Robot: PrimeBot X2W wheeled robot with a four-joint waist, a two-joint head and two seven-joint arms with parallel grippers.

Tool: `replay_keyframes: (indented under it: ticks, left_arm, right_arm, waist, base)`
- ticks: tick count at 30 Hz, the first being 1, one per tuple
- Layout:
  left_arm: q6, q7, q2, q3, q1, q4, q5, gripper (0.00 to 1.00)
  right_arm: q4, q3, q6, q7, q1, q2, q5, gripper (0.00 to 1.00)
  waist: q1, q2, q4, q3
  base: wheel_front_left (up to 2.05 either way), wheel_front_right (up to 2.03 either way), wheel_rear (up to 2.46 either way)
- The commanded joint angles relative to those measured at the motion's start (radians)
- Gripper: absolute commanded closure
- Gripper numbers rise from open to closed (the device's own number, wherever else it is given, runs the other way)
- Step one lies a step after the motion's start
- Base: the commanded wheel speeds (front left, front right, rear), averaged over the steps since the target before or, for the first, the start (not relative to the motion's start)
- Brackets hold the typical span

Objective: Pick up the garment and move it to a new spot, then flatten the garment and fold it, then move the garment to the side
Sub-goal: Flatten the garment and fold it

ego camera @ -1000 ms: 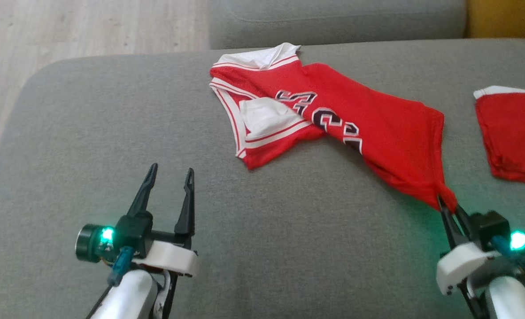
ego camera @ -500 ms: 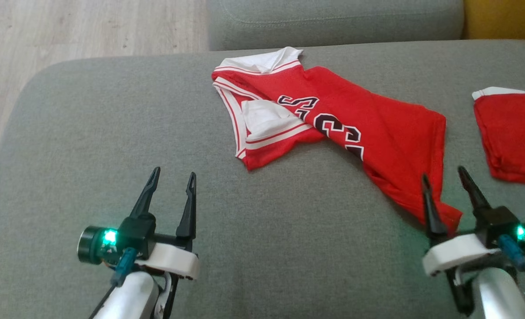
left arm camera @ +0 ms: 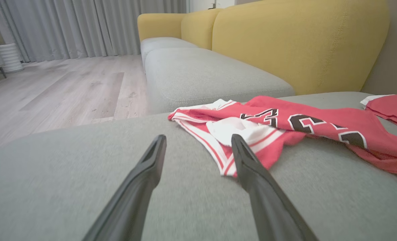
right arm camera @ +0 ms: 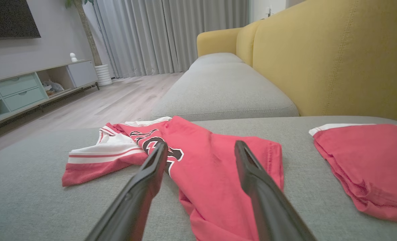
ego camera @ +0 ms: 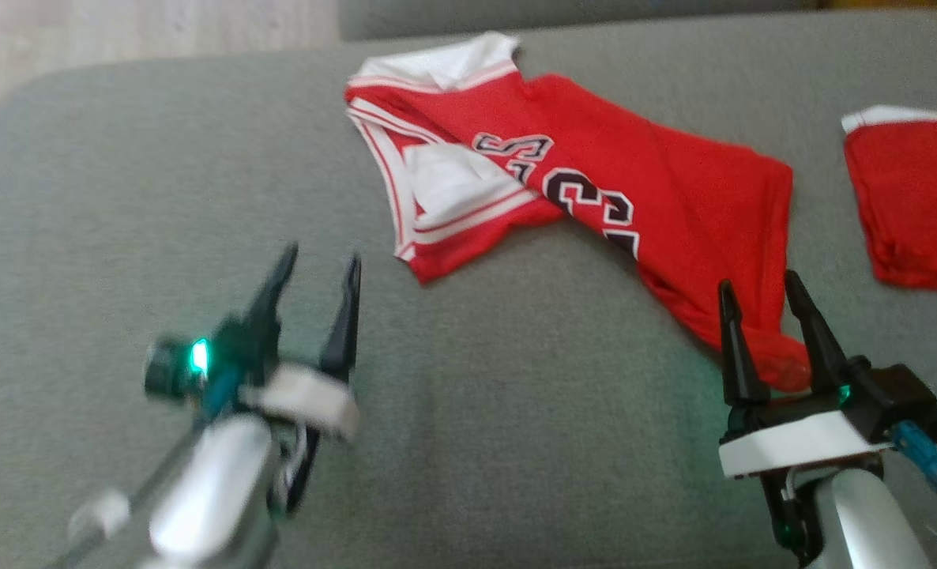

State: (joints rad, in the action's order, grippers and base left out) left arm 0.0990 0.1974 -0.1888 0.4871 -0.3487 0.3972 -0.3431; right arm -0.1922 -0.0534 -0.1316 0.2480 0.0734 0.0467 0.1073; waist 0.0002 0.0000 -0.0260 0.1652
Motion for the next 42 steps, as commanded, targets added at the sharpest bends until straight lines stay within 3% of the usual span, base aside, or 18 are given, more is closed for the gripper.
replay_keyframes:
  ticks: [1, 10, 18, 31, 32, 33, 42]
  left_arm:
    - [-0.004, -0.004, -0.017, -0.032, -0.080, -0.024, 0.007, 0.00]
    - [-0.073, -0.106, -0.012, -0.022, -0.390, 0.198, 0.017, 0.00]
    - [-0.120, -0.093, -0.015, -0.021, -0.572, 0.435, 0.019, 0.00]
    - [-0.160, -0.042, -0.002, 0.003, -0.645, 0.608, 0.014, 0.00]
    - [-0.165, -0.043, 0.001, 0.008, -0.648, 0.618, 0.014, 0.55]
    - [-0.170, -0.044, 0.003, 0.013, -0.652, 0.627, 0.014, 1.00]
    - [-0.179, 0.019, 0.020, 0.023, -0.677, 0.663, 0.007, 1.00]
  right_arm:
    - [0.038, -0.023, 0.001, 0.012, 0.042, 0.004, 0.005, 0.00]
    - [0.071, 0.014, 0.001, 0.013, 0.083, 0.004, 0.045, 0.00]
    - [0.094, 0.007, 0.001, 0.014, 0.112, 0.004, 0.063, 0.00]
    - [0.069, 0.031, 0.001, 0.014, 0.124, 0.004, 0.076, 0.00]
    - [0.068, 0.032, 0.001, 0.014, 0.125, 0.004, 0.076, 0.00]
    - [0.067, 0.033, 0.001, 0.014, 0.127, 0.004, 0.075, 0.00]
    - [0.051, 0.040, 0.001, 0.014, 0.133, 0.004, 0.069, 0.00]
  waist:
    - [-0.0002, 0.0000, -0.036, 0.045]
    - [-0.0002, 0.0000, -0.121, 0.185]
    - [-0.0002, 0.0000, -0.185, 0.262]
    - [-0.0002, 0.0000, -0.207, 0.274]
    - [-0.0002, 0.0000, -0.206, 0.275]
    - [-0.0002, 0.0000, -0.206, 0.276]
    - [-0.0002, 0.0000, -0.190, 0.258]
  base:
    - [0.00, 0.00, 0.00]
    - [0.00, 0.00, 0.00]
    - [0.00, 0.00, 0.00]
    - [0.00, 0.00, 0.00]
    - [0.00, 0.00, 0.00]
    - [0.00, 0.00, 0.00]
    - [0.00, 0.00, 0.00]
